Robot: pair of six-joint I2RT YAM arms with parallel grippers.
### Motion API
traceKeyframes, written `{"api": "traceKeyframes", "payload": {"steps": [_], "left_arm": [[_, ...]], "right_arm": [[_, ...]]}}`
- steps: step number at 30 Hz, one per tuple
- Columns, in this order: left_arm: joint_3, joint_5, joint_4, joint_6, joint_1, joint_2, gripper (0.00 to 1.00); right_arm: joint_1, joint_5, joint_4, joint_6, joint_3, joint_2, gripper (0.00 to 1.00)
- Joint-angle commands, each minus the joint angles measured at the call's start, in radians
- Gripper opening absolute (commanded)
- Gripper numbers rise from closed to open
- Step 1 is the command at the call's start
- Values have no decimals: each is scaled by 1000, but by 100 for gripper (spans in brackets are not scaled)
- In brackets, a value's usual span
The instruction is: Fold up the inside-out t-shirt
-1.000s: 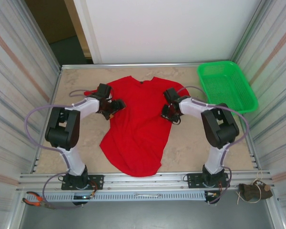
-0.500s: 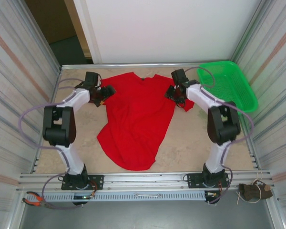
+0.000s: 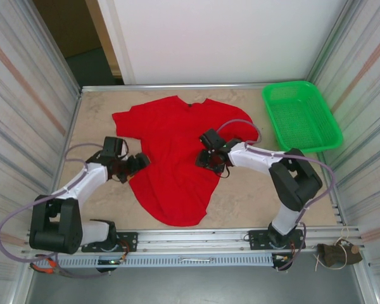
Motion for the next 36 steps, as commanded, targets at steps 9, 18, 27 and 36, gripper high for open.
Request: {"api": "traceKeyframes", "payload": {"steps": [9, 18, 27, 36], "left_arm": [[-58, -160, -138, 5, -77, -163, 83], [-9, -370, -204, 36, -377, -163, 61], [76, -533, -167, 84, -700, -70, 54], [135, -537, -94, 77, -836, 146, 49]], "right_arm": [[-154, 42, -68, 87, 91, 171, 50], [-286, -48, -127, -86, 186, 123, 50], [-306, -21, -199, -136, -33, -305, 54], [-376, -27, -306, -111, -292, -654, 71]]}}
